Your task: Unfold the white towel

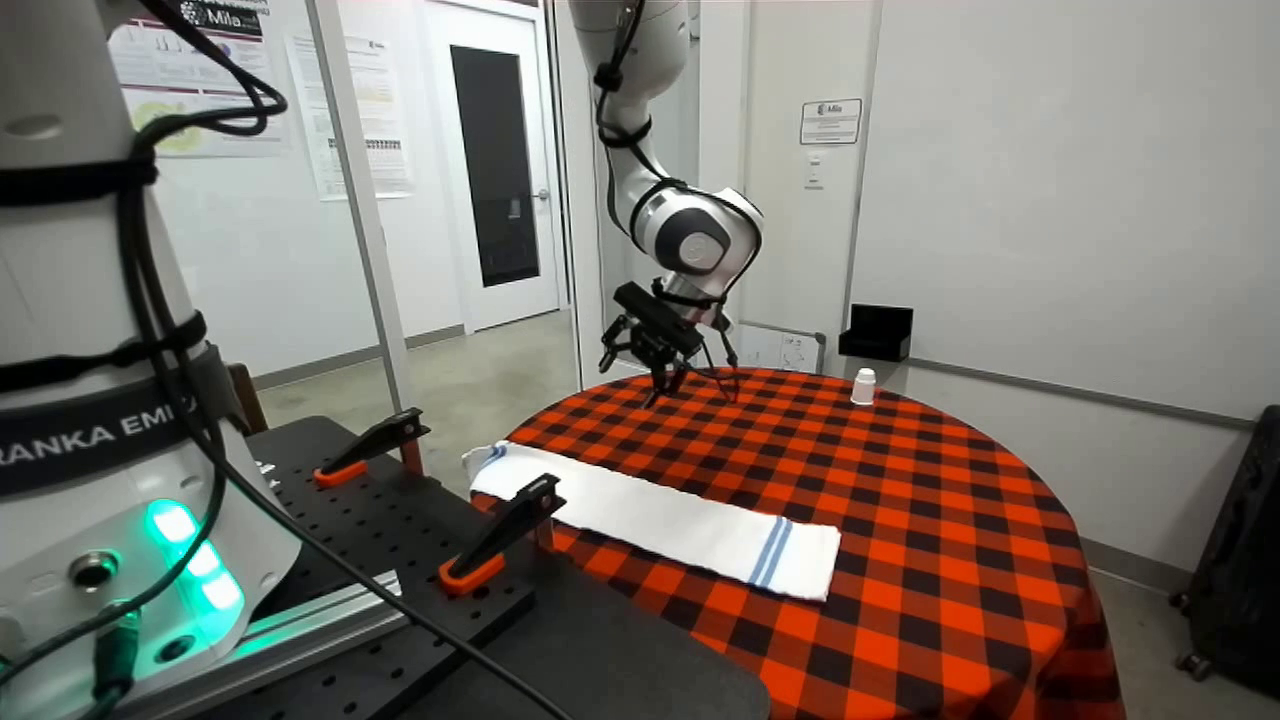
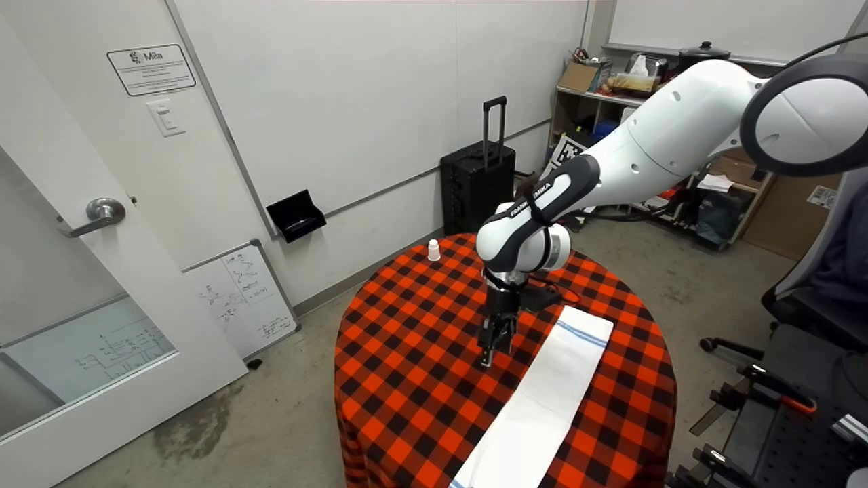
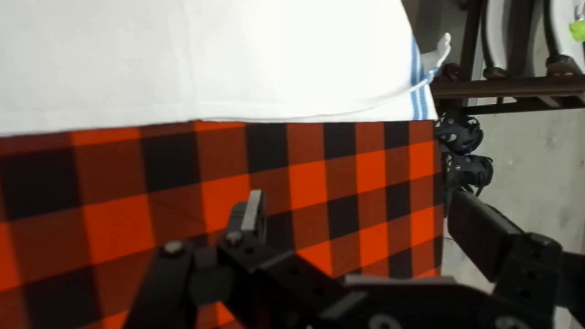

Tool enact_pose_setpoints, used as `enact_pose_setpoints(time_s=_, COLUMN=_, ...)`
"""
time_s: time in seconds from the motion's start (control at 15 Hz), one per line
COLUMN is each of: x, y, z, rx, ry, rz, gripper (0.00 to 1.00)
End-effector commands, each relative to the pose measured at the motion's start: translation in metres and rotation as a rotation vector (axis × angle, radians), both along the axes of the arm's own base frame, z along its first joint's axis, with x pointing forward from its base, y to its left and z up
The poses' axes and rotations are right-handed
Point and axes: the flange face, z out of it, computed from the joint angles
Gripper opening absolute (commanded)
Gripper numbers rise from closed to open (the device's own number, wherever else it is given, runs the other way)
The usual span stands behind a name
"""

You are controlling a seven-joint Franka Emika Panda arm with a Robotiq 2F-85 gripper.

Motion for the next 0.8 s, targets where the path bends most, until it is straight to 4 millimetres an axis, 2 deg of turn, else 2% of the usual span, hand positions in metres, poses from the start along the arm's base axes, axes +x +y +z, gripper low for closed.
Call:
enact_pose_setpoints(time_s=0.0, x=-0.024, y=-0.041, z=0.017, rx=-0.12, ry=0.016, rz=-0.061, gripper=1.0)
enact_pose_setpoints(time_s=0.27, x=-0.04, y=-0.088, z=0.027, rx=-0.269, ry=0.001, rz=-0.158, gripper=1.0)
enact_pose_setpoints(time_s=0.4, x=-0.047, y=-0.105, z=0.032, rx=-0.338, ry=-0.013, rz=-0.197, gripper=1.0)
enact_pose_setpoints(time_s=0.53, x=-0.055, y=-0.116, z=0.038, rx=-0.389, ry=-0.031, rz=-0.223, gripper=1.0)
enact_pose_setpoints(time_s=0.73, x=-0.071, y=-0.116, z=0.047, rx=-0.431, ry=-0.045, rz=-0.225, gripper=1.0)
